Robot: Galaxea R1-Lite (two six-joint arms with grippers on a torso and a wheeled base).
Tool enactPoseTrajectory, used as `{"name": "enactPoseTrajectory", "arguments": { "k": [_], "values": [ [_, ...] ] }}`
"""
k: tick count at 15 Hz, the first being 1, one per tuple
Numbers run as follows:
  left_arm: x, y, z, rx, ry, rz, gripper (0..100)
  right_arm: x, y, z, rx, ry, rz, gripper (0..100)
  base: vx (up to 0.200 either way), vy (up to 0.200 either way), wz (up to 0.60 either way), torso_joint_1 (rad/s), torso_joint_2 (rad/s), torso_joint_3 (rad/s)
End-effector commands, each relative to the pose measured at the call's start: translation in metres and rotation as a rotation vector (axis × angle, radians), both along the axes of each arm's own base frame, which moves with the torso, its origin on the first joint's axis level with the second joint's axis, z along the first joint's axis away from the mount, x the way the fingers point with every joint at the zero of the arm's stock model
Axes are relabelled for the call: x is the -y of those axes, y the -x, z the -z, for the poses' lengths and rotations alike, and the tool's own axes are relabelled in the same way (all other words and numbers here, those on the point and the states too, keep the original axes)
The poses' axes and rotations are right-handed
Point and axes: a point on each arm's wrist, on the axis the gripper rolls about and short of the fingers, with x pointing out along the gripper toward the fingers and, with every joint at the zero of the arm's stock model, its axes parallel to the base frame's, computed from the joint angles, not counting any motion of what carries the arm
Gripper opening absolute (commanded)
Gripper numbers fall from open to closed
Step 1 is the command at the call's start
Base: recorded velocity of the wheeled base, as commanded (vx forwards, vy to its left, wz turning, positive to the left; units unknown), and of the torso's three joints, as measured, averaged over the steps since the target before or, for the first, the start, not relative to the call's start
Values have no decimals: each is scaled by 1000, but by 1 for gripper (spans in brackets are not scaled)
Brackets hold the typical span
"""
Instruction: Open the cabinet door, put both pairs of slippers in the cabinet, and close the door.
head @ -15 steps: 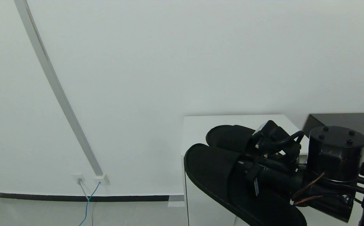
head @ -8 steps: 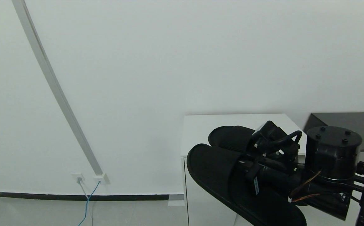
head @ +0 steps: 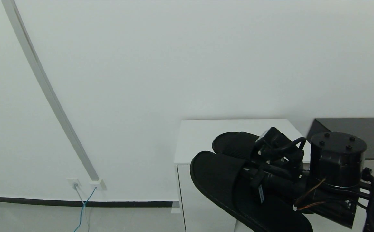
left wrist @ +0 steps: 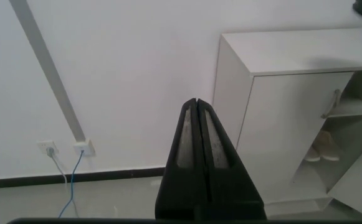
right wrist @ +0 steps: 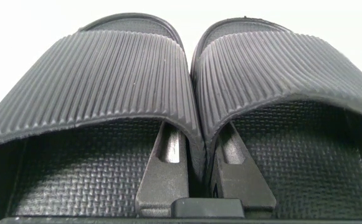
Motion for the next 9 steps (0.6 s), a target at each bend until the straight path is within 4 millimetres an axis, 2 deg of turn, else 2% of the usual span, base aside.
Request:
{"name": "enactPoseTrajectory", "arguments": {
  "k": [1, 9],
  "values": [
    [0, 0, 0, -1, 0, 0, 0, -1, -1, 2, -6, 5, 2, 0, 0, -200, 0, 7, 2, 2],
    [0, 0, 0, -1, 0, 0, 0, -1, -3, 6, -18, 9, 3, 0, 0, -200, 0, 3, 1, 3]
  ]
}}
